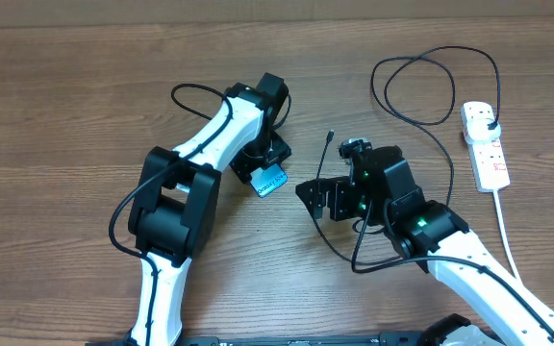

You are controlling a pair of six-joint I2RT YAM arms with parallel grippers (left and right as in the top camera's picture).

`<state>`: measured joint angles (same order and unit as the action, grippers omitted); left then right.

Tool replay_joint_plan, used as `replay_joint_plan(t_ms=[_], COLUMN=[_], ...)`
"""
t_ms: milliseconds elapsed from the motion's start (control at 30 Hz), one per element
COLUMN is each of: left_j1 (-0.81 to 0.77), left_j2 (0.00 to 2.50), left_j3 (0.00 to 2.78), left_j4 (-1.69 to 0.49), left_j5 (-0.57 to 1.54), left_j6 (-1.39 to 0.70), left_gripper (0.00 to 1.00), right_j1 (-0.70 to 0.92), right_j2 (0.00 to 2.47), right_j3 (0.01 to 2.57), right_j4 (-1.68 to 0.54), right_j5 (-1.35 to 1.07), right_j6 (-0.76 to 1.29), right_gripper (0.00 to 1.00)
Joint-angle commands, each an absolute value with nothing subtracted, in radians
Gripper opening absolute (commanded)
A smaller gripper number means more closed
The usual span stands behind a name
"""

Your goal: Plug charger to phone and switch on socket

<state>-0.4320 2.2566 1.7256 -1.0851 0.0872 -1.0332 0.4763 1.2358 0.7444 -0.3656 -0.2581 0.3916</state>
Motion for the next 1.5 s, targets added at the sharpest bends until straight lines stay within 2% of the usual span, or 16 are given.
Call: replay_joint_plan(t_ms=[0,267,800,1267,1467], left_j1=[-0.425,-0.425,-0.411,-0.405,-0.405], left_j2=[2.32,2.32,2.32,2.32,2.32], left_j3=[1.763,1.883,1.977,2.007,2.007], left_j4=[-1.131,-1.202,-1.195,-1.2,-1.201], left_j5=[0.149,0.203,0.389,0.497,0.525], left_j6=[-0.987,-0.971,-0.974,-0.976,-0.988], left_gripper=[0.04,0.04,0.04,0.04,0.04], right_j1=[0.443,0.442,0.442,0.443,0.443], right_j2=[1.25,1.338,1.539,1.676,1.726], right_j3=[0.748,0.747,0.747,0.747,0.748], right_j4=[-0.371,-0.322,-0.026,0.149,0.225], right_j5=[-0.267,-0.285,-0.342,-0.269,-0.26], right_j6=[0.384,0.384,0.45,0.627,0.686], right_gripper=[1.0,1.0,0.97,0.89,0.83])
